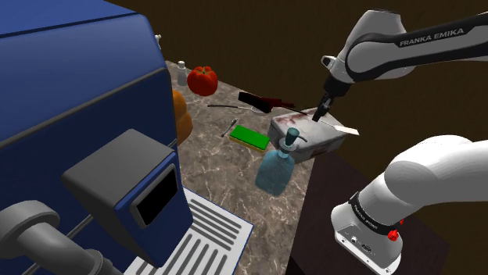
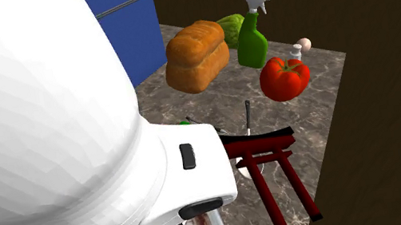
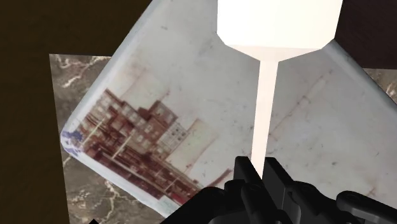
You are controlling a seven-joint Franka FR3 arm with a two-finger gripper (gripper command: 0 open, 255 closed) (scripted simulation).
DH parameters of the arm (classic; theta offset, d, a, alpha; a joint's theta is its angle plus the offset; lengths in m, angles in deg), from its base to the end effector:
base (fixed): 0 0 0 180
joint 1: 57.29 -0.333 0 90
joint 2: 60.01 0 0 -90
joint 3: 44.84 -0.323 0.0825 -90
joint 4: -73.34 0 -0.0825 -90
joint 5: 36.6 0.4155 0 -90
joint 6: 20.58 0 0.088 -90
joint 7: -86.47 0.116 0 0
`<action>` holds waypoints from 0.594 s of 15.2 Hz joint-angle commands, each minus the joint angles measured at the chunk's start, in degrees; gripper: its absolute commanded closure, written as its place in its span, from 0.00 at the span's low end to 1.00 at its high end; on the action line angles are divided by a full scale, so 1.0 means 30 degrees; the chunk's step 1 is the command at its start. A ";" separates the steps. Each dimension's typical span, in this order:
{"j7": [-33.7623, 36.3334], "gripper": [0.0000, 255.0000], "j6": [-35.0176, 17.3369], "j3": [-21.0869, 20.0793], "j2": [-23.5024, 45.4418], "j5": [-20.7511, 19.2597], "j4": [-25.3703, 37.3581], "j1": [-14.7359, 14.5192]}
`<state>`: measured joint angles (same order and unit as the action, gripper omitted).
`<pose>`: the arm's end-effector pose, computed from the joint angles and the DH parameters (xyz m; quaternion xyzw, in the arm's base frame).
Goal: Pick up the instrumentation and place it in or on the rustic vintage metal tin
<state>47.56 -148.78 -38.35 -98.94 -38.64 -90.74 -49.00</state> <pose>0.3327 -0.0817 0.3520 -0.9725 -0.2306 -0.0322 0.0079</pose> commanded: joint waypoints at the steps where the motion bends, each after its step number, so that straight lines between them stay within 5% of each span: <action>1: 0.0000 1.00 -0.0014 0.0000 0.0007 0.0000 -0.0009 -0.0001; 2: 0.0000 1.00 -0.0014 0.0000 0.0007 0.0000 -0.0009 -0.0001; 3: 0.0000 0.00 -0.0014 0.0000 0.0007 0.0000 -0.0009 -0.0001; 9: 0.0013 0.00 0.0855 -0.0037 -0.0467 0.0000 0.0387 0.0024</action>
<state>47.52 -147.76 -38.35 -99.56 -38.67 -90.29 -48.92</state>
